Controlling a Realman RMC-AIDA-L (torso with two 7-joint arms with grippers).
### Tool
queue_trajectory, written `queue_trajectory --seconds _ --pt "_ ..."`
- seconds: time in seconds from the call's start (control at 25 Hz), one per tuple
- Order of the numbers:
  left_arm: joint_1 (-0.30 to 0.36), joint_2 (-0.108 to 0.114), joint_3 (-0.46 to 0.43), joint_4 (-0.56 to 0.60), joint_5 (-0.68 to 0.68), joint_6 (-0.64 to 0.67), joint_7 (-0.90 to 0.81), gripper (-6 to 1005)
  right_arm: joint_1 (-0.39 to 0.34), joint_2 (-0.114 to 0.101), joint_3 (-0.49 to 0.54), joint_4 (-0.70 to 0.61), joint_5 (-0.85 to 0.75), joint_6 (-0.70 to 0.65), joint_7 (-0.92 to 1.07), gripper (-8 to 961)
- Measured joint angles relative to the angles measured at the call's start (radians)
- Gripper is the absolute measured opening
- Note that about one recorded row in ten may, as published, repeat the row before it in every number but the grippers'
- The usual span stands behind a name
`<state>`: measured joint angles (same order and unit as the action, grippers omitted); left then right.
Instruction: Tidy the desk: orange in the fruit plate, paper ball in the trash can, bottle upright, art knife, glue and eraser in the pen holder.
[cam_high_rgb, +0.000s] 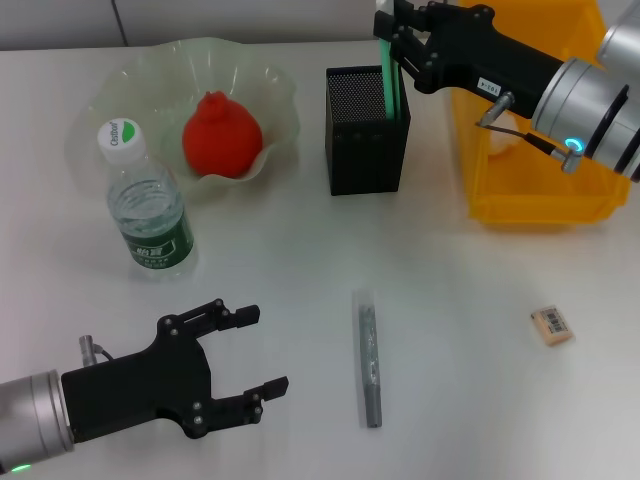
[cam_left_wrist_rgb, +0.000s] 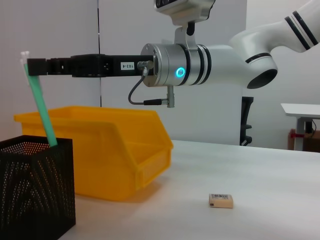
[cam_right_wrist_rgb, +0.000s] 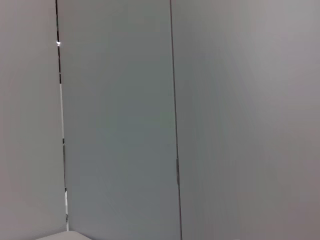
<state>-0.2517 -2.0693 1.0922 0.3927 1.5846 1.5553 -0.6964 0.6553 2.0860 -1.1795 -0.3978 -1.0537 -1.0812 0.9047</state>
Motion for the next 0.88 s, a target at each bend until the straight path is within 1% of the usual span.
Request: queue_trajectory --seconds 0.28,0.44,0.52,0.56,0.64,0.72,0.88 --pt "0.002 0.000 0.000 0.000 0.000 0.000 0.000 802 0.004 0.002 -0.002 0.002 0.000 0.000 0.000 230" --pt "0.005 0.000 0.000 0.000 0.000 0.000 0.000 802 -0.002 0.003 -0.002 -0.002 0.000 -0.003 -0.001 282" --pt "0.006 0.001 -0.001 0.000 0.000 0.000 0.000 802 -0.025 0.003 -0.002 -0.036 0.000 -0.026 0.009 308" --pt "0.006 0.001 -0.001 0.000 0.000 0.000 0.000 802 -0.025 0.003 -0.002 -0.036 0.000 -0.026 0.009 321" --pt "0.006 0.001 -0.001 0.000 0.000 0.000 0.000 802 -0.060 0.001 -0.002 -0.097 -0.004 -0.045 0.051 345" --pt "0.006 0.001 -0.001 0.000 0.000 0.000 0.000 802 -0.111 -0.002 -0.012 -0.194 -0.028 -0.055 0.135 367" --pt "0.006 0.001 0.000 0.000 0.000 0.000 0.000 802 -0.243 -0.003 -0.045 -0.517 -0.174 -0.033 0.410 411"
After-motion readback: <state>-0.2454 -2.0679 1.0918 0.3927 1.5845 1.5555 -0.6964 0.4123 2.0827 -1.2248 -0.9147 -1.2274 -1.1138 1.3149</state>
